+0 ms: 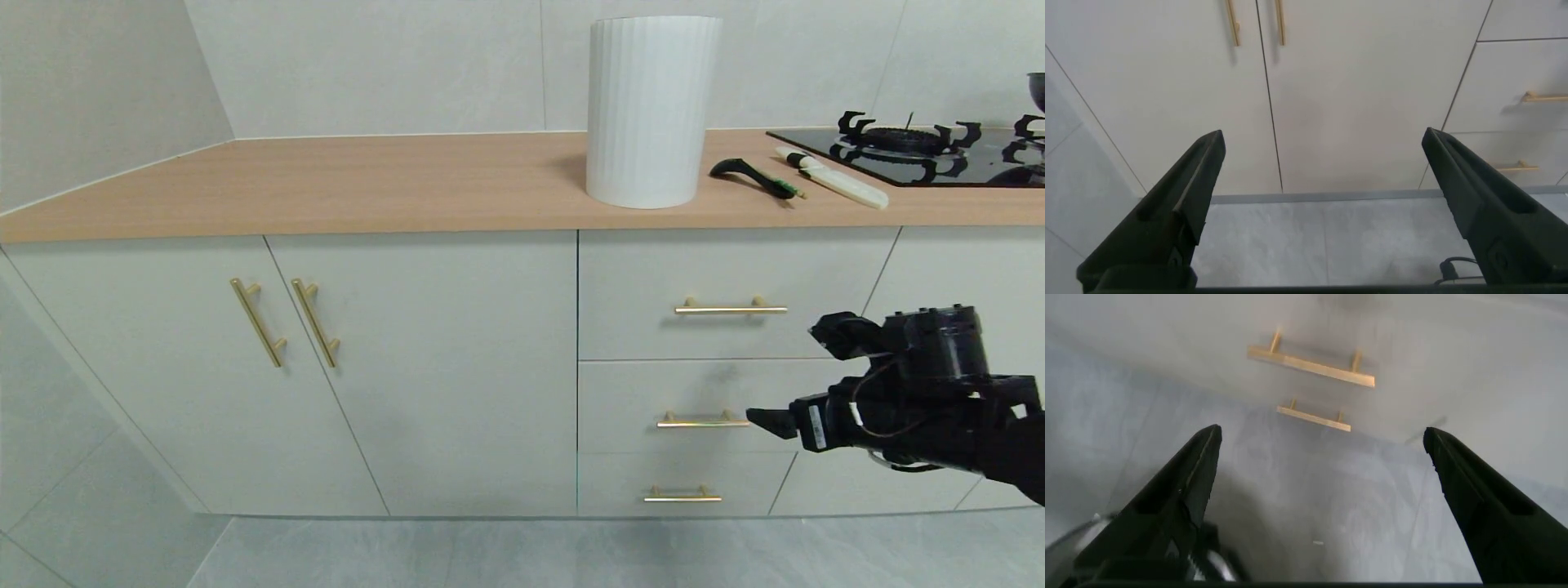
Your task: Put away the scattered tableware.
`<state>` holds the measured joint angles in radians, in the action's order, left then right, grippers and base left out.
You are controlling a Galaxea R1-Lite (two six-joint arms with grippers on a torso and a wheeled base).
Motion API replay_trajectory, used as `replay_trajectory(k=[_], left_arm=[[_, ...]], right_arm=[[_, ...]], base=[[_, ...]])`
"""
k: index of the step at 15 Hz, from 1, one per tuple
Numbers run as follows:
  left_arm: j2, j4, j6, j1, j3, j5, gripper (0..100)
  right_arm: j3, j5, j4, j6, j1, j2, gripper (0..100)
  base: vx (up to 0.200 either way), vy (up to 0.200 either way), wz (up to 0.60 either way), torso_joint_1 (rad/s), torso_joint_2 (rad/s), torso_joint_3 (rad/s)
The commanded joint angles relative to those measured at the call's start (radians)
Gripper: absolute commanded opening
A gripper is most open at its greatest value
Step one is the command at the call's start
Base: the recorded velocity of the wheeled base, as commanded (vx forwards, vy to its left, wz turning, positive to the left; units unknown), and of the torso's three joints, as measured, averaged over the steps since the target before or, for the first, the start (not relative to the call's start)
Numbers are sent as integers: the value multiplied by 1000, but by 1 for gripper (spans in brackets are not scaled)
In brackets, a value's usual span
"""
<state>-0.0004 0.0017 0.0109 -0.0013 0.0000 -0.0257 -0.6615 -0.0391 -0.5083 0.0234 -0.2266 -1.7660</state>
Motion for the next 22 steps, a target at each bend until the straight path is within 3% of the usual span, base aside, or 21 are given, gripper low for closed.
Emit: replay_trajectory(k=[1,11,22], left_arm=[[0,0,0,0,0,0,100],[0,0,0,0,0,0,100],[0,0,0,0,0,0,100]], right_arm=[[-101,16,-4,-2,0,-181,100],[-141,122,-326,-63,-16,-497,100],[-228,179,-470,-92,-16,-667,100]], base=[[0,0,0,0,0,0],[0,0,0,0,0,0],[0,0,0,0,0,0]])
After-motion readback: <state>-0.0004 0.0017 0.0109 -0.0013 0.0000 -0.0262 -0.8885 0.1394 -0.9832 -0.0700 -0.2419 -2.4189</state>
